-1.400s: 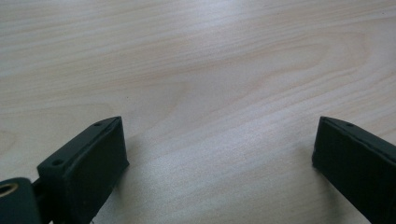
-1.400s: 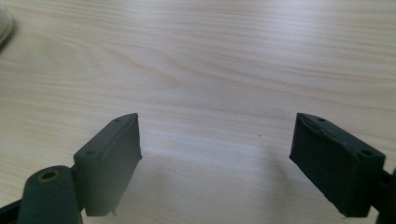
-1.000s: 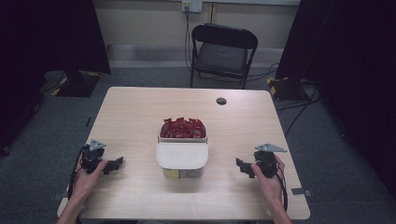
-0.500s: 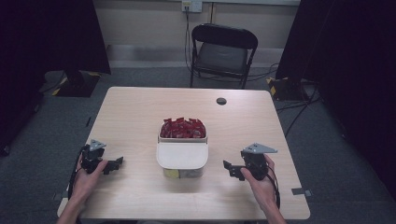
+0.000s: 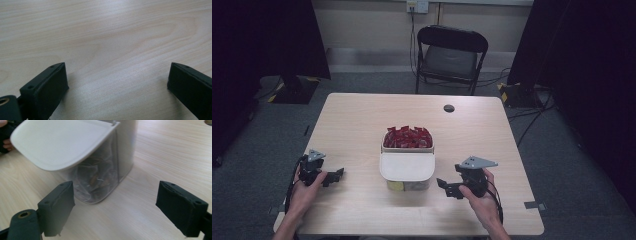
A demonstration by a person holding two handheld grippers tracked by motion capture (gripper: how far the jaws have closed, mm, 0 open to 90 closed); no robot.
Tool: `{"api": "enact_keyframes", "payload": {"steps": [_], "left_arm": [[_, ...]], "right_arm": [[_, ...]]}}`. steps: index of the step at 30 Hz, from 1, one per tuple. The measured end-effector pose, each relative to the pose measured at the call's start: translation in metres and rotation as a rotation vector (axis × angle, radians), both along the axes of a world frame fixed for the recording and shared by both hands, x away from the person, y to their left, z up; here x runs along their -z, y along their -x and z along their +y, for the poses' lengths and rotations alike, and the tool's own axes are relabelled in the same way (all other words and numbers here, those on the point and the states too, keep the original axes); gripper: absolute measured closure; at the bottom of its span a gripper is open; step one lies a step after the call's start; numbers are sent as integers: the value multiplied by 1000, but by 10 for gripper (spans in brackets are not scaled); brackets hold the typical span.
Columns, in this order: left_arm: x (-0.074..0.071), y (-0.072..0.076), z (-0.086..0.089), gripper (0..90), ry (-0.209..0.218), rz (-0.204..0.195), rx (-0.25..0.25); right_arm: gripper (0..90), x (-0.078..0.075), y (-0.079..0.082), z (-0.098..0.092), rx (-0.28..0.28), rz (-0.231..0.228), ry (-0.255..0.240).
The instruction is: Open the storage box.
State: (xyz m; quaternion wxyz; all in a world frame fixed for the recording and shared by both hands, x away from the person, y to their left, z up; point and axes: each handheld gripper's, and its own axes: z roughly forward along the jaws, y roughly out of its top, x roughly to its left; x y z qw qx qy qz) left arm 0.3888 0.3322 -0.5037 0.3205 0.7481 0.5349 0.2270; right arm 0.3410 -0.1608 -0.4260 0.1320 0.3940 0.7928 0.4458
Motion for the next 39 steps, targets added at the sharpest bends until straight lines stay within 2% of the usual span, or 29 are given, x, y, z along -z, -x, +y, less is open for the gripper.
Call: {"api": "enact_keyframes", "payload": {"steps": [9,15,22,27,33,39], "left_arm": [[0,0,0,24,-1,1,0],[0,0,0,24,-1,0,0],[0,0,0,24,-1,0,0],[0,0,0,24,2,0,0],[0,0,0,24,-1,0,0],[0,0,0,24,0,0,1]], "right_arm": [[141,1,4,22,-88,27,-15],[142,7,-2,40,-133,48,8],[142,15,-8,48,-136,69,27],[137,20,-16,48,-98,72,13],[120,13,-19,48,-116,64,-17],[119,8,-18,52,-126,44,-13]]}}
